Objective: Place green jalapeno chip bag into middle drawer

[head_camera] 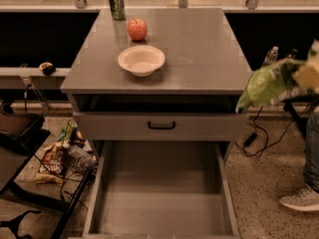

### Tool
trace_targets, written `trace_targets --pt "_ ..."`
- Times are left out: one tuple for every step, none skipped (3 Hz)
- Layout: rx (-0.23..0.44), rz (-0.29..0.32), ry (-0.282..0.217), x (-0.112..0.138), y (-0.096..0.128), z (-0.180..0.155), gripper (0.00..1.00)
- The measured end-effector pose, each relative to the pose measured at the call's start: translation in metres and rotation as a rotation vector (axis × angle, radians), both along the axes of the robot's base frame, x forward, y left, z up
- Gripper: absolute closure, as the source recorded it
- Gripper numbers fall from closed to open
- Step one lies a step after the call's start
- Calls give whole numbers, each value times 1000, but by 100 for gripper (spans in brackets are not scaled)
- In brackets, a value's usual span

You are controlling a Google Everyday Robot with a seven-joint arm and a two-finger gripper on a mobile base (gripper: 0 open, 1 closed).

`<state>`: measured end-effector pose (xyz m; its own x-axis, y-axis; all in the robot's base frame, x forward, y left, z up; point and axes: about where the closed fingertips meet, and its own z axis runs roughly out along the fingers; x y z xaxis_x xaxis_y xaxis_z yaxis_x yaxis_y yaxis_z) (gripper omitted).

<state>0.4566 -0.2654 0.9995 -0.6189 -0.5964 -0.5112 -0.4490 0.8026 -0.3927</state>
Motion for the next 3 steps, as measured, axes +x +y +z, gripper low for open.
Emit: trace_targets --pt "139 -145 42 -68 -58 -44 100" --pt "220 -148 59 -70 -46 -54 100" --pt "220 -147 59 -70 -46 -54 100"
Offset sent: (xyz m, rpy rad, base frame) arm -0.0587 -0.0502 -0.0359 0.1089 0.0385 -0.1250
